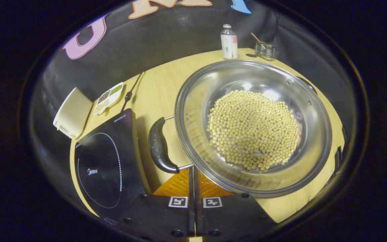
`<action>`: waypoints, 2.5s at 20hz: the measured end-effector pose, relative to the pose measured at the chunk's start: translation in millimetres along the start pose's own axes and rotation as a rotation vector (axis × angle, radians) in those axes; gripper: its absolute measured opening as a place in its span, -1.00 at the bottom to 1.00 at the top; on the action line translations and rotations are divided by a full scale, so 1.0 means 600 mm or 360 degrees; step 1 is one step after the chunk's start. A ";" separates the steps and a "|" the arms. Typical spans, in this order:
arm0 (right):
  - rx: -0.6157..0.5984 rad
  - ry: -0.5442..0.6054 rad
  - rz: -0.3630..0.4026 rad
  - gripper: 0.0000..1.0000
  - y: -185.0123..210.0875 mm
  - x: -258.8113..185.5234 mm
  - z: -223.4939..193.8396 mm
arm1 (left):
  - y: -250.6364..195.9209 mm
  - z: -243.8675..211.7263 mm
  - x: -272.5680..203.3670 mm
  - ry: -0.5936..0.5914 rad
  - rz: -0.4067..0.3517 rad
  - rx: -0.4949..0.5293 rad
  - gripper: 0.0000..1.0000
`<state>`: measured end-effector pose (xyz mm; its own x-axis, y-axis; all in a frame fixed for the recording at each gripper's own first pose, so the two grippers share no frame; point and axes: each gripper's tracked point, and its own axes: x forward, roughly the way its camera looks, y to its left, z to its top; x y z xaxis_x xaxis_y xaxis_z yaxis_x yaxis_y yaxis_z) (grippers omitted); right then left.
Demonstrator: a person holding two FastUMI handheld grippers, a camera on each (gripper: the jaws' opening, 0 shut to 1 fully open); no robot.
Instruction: First push the handle of the pot to place it horizontally, then grasp the pot with both hands and set it on the induction cooktop.
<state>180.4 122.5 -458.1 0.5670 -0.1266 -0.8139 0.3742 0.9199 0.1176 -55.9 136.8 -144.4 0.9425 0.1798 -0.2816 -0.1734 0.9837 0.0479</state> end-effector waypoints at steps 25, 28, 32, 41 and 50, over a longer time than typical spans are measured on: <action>-0.0044 -0.0302 0.0152 0.18 -0.363 -0.227 0.095 | -0.193 0.016 0.123 0.0125 -0.0385 0.0192 0.87; -0.0006 -0.0317 0.0143 0.75 -0.394 -0.214 0.155 | -0.241 0.029 0.160 0.0134 -0.0395 0.0151 0.87; 0.0000 -0.0319 0.0178 0.89 -0.423 -0.184 0.254 | -0.321 0.037 0.211 0.0199 -0.0434 0.0068 0.87; -0.0149 0.0064 0.0345 0.87 -0.448 -0.056 0.319 | -0.504 -0.053 0.313 0.0662 -0.0659 -0.0032 0.90; -0.0139 0.0424 0.0566 0.99 -0.416 0.038 0.285 | -0.573 -0.205 0.400 0.1153 -0.0591 -0.0108 0.92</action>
<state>225.3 -173.5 -408.5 0.4364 0.2925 -0.8509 0.1204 0.9182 0.3774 194.9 -158.5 -346.2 0.5273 -0.2278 -0.8185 0.0755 0.9721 -0.2219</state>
